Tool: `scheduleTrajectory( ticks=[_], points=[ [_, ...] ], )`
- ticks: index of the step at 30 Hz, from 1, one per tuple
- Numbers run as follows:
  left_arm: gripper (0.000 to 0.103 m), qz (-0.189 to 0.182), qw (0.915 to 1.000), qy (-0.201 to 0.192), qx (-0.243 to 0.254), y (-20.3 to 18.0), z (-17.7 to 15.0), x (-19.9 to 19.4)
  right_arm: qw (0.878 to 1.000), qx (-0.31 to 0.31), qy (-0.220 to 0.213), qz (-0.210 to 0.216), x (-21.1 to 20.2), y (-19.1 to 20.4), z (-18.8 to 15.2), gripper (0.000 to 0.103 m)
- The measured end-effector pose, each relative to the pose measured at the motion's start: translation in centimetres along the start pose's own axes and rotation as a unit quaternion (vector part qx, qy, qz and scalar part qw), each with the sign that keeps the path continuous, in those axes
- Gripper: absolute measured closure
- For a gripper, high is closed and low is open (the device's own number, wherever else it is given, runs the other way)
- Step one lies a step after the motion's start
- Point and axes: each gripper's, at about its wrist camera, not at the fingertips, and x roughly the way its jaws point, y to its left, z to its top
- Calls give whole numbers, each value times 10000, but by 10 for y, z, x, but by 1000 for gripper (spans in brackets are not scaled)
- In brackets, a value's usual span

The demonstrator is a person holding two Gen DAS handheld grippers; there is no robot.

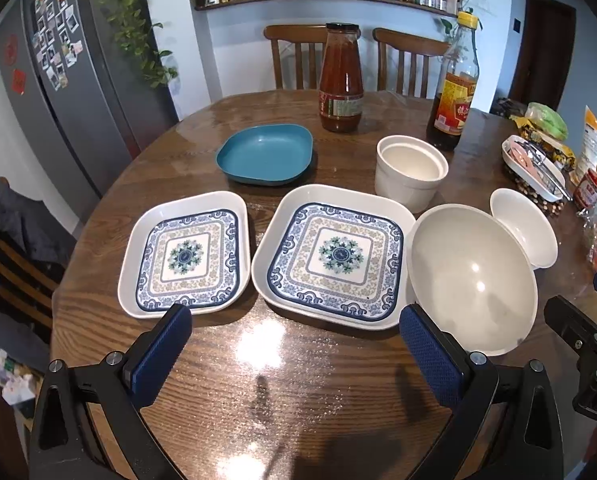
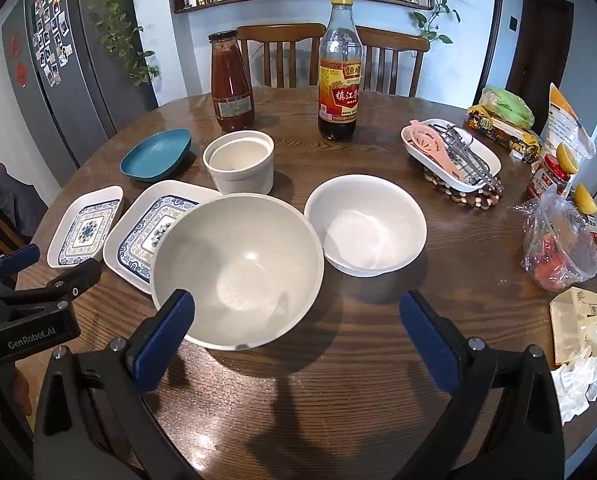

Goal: Organize plates and bowls

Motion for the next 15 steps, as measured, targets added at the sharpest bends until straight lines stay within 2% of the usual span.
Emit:
scheduleTrajectory(
  ticks=[15],
  points=[
    [0,-15,10000,-33,-20,0,0,-1,10000,-33,-2,28,1,5,-1,0]
  ],
)
